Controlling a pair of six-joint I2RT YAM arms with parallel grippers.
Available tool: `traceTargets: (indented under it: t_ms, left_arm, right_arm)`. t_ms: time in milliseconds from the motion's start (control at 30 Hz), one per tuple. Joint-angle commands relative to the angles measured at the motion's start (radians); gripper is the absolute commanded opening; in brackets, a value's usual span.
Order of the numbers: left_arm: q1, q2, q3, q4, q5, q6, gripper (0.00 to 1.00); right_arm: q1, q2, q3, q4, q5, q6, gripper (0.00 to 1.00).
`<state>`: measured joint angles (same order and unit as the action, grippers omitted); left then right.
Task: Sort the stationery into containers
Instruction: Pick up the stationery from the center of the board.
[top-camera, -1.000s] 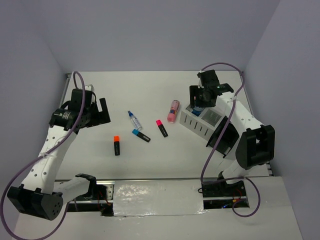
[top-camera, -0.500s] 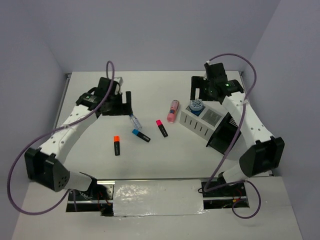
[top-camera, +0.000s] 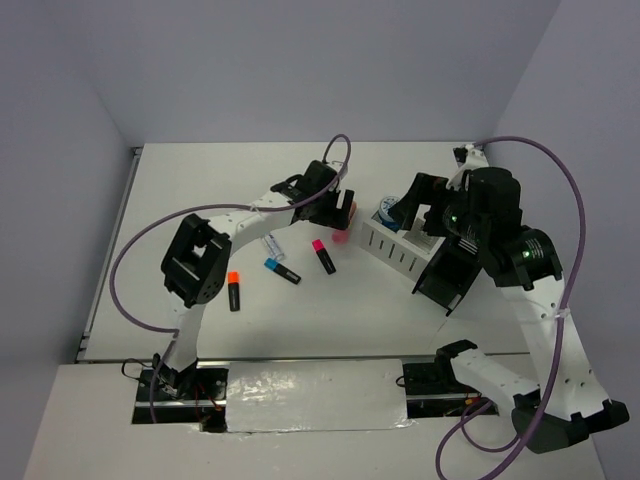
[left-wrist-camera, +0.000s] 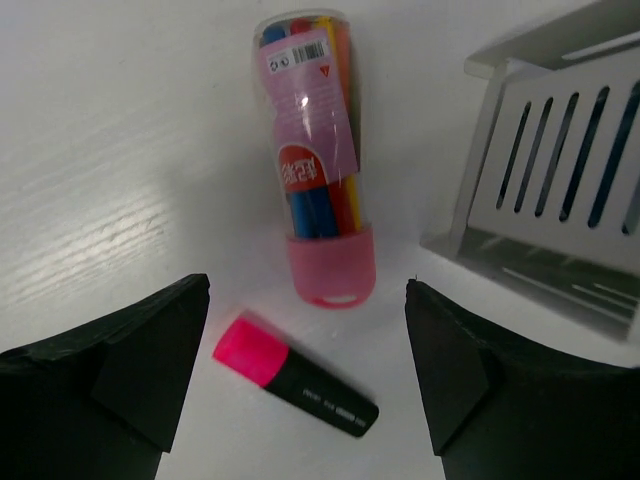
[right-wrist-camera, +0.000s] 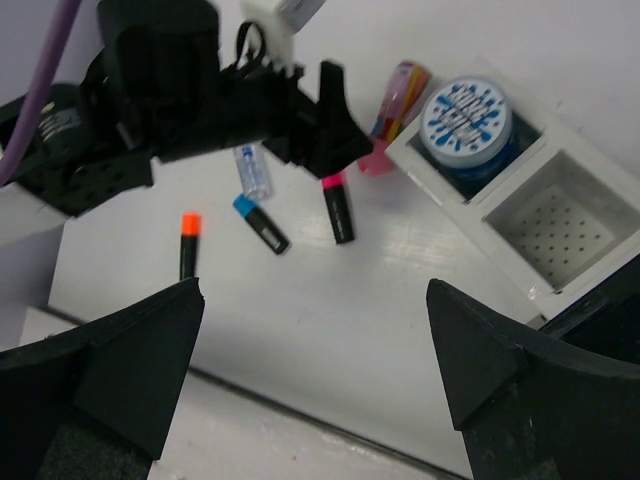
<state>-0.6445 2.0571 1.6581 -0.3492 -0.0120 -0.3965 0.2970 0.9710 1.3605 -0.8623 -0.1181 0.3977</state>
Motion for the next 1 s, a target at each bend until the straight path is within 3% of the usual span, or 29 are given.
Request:
traceTargets:
  t_ms: [0, 200, 333, 600, 633, 800, 867, 900, 967]
  left_arm:
    - [-0.009, 0.069, 0.087, 0.111, 0.004, -0.011, 0.91]
    - [-0.03, 0.158, 0.14, 0.099, -0.051, -0.007, 0.88]
    - [-0.034, 0.189, 0.131, 0.092, -0.059, -0.005, 0.75]
    - [-0.058, 0.205, 0.062, 0.108, -0.081, -0.013, 0.75]
    - [-0.061, 0.212, 0.065, 0.101, -0.092, -0.013, 0.65]
    - [-0.049, 0.201, 0.052, 0.067, -0.141, 0.027, 0.38]
    - [-0.035, 0.183, 0.045, 0.069, -0.128, 0.042, 0.2]
    - [-0.021, 0.175, 0.037, 0.072, -0.122, 0.053, 0.05]
    - [-0.006, 0.137, 0.031, 0.067, -0.117, 0.064, 0.0]
  right_arm:
    - [0.008, -0.031, -0.029, -0.023, -0.123, 0.026, 1.0]
    - [0.01, -0.048, 0.018, -0.058, -0.144, 0.013, 1.0]
    - [0.008, -0.022, 0.058, -0.075, -0.153, -0.007, 1.0]
    - [0.008, 0.04, 0.111, -0.06, -0.178, -0.017, 1.0]
    - [0.007, 0.043, 0.114, -0.055, -0.18, -0.019, 1.0]
    - [0.008, 0.052, 0.104, -0.029, -0.186, -0.022, 1.0]
    - [0.008, 0.051, 0.085, -0.014, -0.192, -0.017, 1.0]
    - [0.008, 0.051, 0.078, 0.002, -0.199, -0.016, 1.0]
    - [0.008, 0.054, 0.068, 0.017, -0.207, -0.016, 1.0]
